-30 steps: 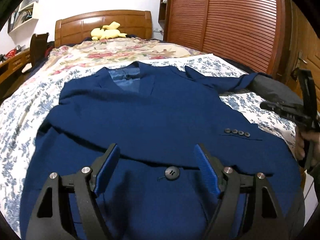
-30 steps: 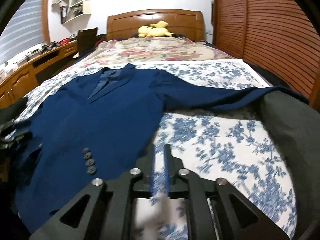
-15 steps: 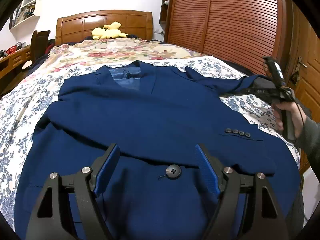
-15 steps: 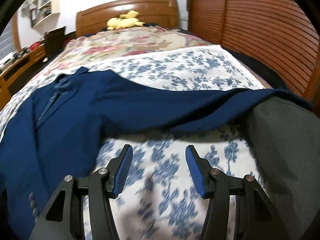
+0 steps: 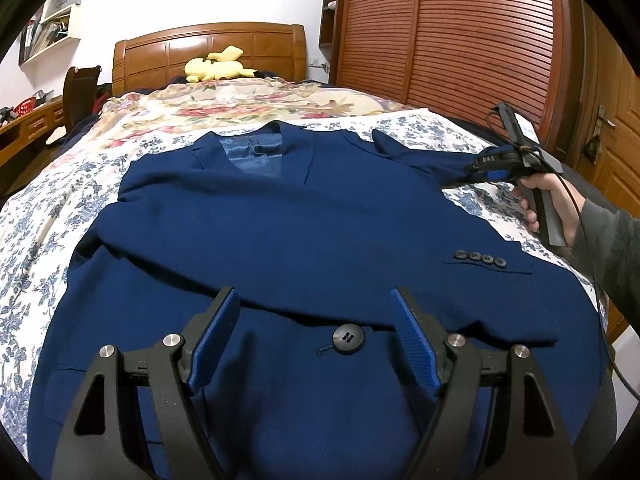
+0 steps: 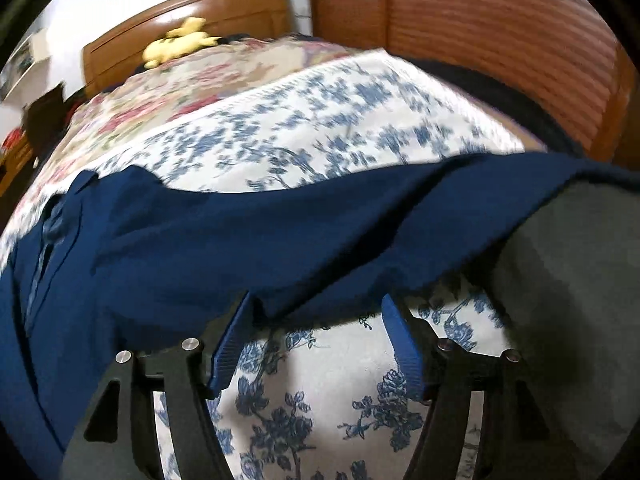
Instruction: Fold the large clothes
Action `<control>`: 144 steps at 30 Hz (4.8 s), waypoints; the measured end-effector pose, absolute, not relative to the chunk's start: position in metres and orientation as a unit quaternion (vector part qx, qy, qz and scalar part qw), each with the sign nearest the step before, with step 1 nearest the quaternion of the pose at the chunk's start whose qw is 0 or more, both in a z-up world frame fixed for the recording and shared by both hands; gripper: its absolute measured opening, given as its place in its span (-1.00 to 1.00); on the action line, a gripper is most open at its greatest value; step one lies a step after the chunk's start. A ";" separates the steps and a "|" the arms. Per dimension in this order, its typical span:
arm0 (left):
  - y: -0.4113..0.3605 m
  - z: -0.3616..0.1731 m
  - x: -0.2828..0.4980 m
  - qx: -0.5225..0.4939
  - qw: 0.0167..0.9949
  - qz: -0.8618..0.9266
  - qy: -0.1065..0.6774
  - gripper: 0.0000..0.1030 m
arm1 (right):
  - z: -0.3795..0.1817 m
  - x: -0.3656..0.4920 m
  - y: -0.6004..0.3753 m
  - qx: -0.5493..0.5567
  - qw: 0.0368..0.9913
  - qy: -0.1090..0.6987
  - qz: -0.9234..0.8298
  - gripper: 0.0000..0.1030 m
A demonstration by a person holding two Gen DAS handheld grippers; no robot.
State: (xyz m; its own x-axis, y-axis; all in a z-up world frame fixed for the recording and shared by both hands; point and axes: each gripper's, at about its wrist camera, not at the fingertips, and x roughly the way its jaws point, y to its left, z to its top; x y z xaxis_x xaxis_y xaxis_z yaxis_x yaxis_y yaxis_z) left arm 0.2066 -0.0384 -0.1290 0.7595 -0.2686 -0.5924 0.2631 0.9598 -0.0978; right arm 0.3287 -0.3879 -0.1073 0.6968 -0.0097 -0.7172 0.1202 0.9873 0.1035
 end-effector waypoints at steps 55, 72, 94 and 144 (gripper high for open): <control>-0.042 -0.130 0.205 -0.002 0.937 -0.143 0.317 0.51 | -0.015 0.195 -0.244 -0.138 0.923 0.295 0.205 -0.11; -0.042 -0.130 0.205 -0.002 0.937 -0.144 0.317 0.51 | -0.056 0.260 -0.297 -0.083 0.931 0.344 0.087 0.07; -0.041 -0.129 0.206 -0.002 0.937 -0.145 0.317 0.51 | -0.128 0.324 -0.349 0.006 0.905 0.425 0.029 0.18; 0.098 -0.068 0.123 -0.065 0.963 -0.061 0.256 0.51 | -0.044 0.101 -0.135 -0.133 0.884 0.282 0.348 -0.76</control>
State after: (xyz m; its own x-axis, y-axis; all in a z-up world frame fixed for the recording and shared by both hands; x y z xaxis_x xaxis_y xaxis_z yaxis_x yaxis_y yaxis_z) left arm 0.1235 0.0984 -0.0683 0.8612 -0.1510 -0.4853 0.0847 0.9841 -0.1560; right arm 0.1011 -0.1345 -0.0443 0.5990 0.5395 -0.5917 -0.6897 0.7231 -0.0389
